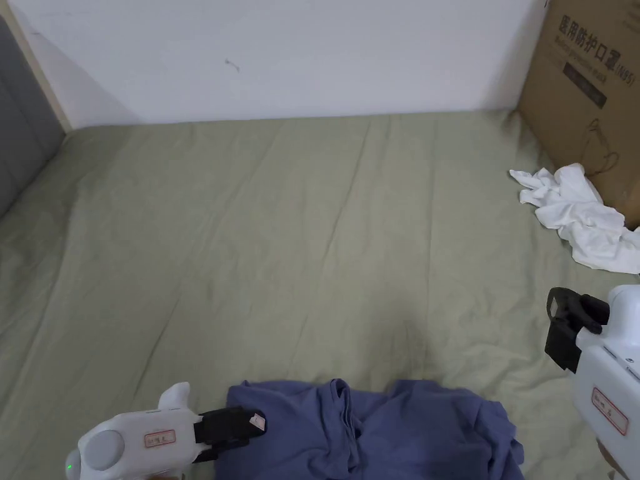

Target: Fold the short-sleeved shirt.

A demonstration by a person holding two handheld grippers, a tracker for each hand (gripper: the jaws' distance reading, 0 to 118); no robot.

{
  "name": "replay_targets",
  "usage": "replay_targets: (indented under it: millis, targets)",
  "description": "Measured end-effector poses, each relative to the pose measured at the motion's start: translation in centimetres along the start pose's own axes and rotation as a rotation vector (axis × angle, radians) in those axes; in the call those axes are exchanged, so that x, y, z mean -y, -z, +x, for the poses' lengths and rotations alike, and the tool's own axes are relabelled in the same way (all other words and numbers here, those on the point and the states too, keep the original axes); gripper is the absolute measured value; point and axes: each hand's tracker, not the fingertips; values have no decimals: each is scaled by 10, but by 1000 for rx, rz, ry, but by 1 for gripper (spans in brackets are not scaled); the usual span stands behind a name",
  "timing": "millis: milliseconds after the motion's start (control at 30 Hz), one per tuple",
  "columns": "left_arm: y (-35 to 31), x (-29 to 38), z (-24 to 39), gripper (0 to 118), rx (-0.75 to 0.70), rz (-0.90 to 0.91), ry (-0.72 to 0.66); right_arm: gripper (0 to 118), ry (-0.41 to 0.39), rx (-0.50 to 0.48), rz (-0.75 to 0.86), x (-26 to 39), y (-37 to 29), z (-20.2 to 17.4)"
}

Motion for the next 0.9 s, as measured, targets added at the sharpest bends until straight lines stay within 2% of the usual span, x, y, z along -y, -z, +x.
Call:
replay_targets:
  millis: [67, 100, 133, 200, 400, 667, 900]
  targets:
    - [5, 2, 2, 56, -60, -10, 47, 3, 1, 3, -2, 1, 0, 2]
    - [5, 2, 2, 38, -82, 0, 60, 3, 3, 4, -2, 1, 0, 2]
    - [4, 3, 3, 27, -99, -2, 51, 3, 5, 4, -1, 1, 0, 3]
    - [2, 6, 8, 25, -94, 13, 42, 3, 7, 4, 2, 0, -1, 3]
    - [-3, 10, 34, 19, -244, 41, 186, 3, 8, -3, 17, -3, -3, 4]
    - [-53, 1, 38, 17, -255, 62, 158, 3, 14, -16, 38, -7, -7, 3]
    - [-107, -8, 32, 17, -378, 97, 185, 3, 28, -39, 50, -8, -9, 2]
